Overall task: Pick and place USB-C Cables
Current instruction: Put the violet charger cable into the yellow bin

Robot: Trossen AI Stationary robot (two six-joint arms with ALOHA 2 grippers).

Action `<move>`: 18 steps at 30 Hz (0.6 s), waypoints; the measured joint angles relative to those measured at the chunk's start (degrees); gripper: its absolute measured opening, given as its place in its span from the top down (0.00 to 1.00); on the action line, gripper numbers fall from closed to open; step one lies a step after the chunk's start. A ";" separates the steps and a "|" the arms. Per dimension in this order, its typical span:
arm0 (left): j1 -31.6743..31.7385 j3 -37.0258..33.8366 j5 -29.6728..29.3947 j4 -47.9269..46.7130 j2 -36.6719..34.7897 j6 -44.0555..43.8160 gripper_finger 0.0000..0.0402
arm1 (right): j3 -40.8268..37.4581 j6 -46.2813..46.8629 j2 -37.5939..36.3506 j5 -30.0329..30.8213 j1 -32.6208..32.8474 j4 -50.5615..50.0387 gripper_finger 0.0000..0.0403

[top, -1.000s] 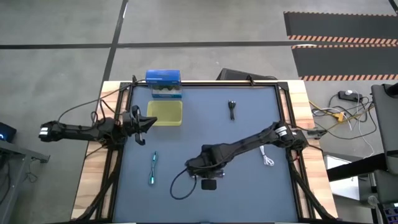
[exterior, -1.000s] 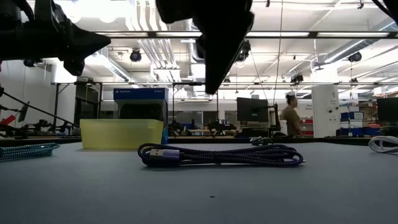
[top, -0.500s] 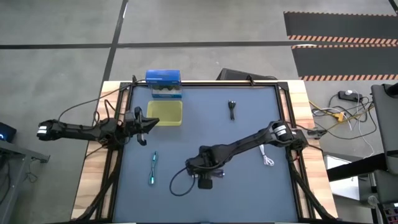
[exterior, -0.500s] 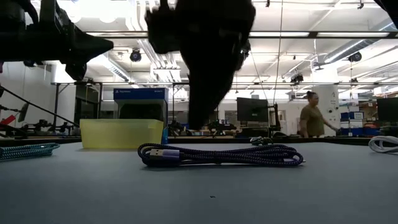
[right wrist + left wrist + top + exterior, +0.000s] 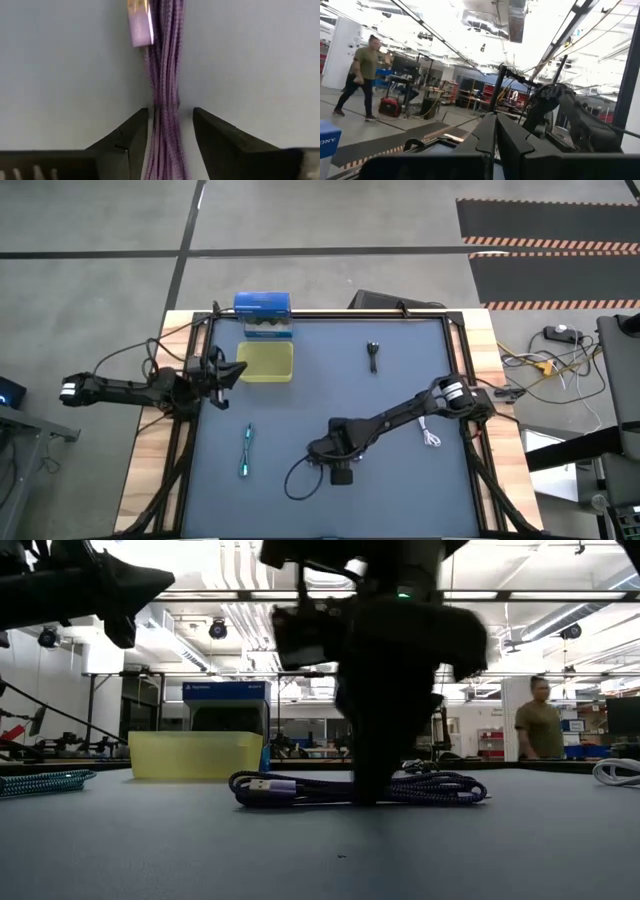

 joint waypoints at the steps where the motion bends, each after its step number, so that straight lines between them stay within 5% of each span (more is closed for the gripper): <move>1: 0.00 -0.04 0.04 0.10 0.12 -0.01 1.00 | -1.01 0.08 -0.14 0.43 0.08 0.85 0.65; 12: 0.00 -0.08 0.11 0.17 0.21 0.04 1.00 | -4.47 -1.69 -0.07 1.05 -0.45 8.76 0.86; 18: 0.01 -0.08 0.04 0.37 -0.23 0.04 1.00 | 0.84 -4.74 -0.12 -0.74 -3.24 5.76 0.95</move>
